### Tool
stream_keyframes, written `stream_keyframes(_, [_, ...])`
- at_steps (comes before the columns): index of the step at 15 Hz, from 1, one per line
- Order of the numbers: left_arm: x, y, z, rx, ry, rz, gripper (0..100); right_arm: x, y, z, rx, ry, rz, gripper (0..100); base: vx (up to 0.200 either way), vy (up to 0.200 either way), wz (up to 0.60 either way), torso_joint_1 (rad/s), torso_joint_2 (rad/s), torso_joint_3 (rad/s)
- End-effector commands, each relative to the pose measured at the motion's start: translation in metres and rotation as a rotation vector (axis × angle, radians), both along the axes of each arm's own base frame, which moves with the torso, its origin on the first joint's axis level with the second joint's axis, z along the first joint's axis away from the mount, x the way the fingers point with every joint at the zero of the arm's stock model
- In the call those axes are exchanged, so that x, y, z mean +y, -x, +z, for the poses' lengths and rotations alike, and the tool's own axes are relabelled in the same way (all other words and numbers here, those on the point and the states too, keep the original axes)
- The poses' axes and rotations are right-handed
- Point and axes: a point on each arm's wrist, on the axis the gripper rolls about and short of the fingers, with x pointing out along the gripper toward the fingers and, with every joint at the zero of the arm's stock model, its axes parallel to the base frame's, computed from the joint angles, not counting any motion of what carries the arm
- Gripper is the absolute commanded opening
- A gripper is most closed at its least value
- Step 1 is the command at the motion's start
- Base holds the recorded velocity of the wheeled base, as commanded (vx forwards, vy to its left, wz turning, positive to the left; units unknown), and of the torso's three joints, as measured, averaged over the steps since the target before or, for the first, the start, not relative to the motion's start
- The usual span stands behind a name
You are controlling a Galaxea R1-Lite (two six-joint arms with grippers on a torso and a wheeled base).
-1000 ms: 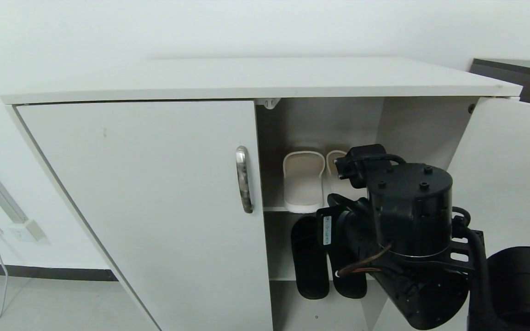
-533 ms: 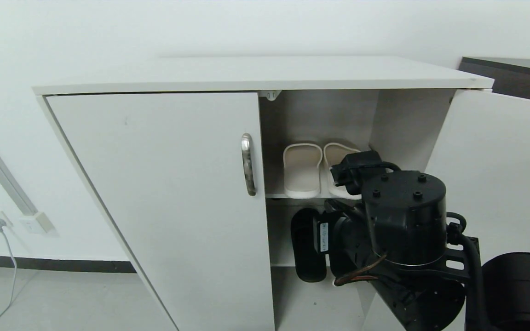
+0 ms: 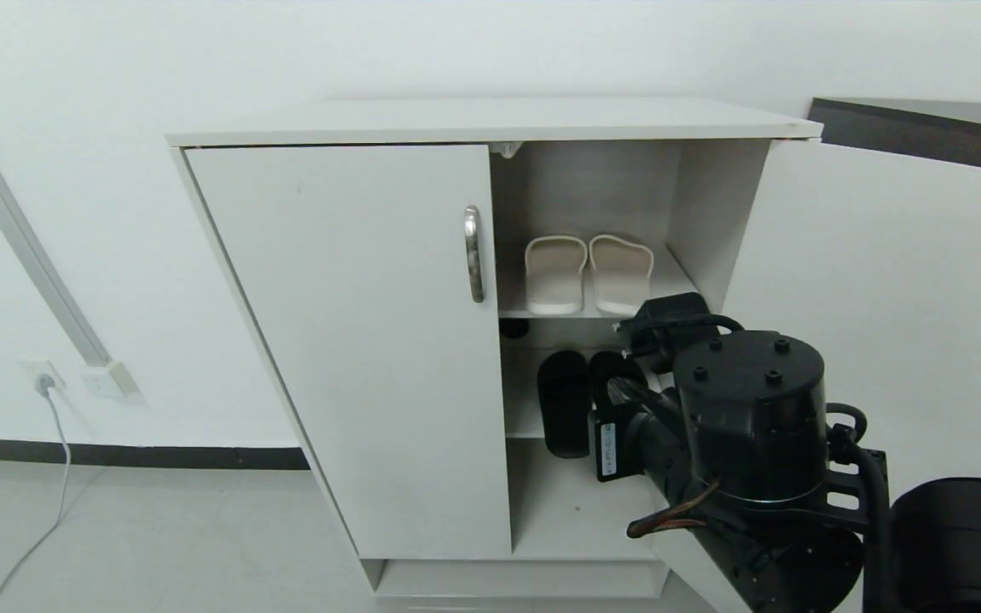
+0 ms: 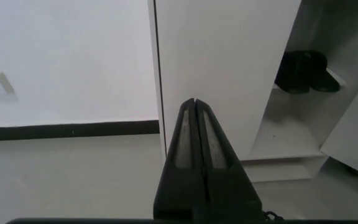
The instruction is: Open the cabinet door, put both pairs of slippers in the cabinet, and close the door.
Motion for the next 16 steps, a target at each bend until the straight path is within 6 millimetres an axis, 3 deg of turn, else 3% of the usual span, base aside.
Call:
stream_keyframes(1, [0.0,0.0,0.0,0.0,0.0,0.0,0,-0.0002,0.0003,-0.0014,0.003,0.004,0.001,0,-0.2,0.0,0.0,0.002,0.01,0.007])
stream_keyframes(5, [0.0,0.0,0.0,0.0,0.002,0.001,0,0.0002,0.0002,-0.0041,0.009,0.011,0.007,0,-0.2,0.0,0.0,0.001,0.0,0.001])
stream_keyframes(16, [0.0,0.0,0.0,0.0,0.002,0.001,0,-0.0008,0.0008,-0.0087,0.025,0.02,0.03,0,0.0,0.0,0.0,0.0,0.0,0.0])
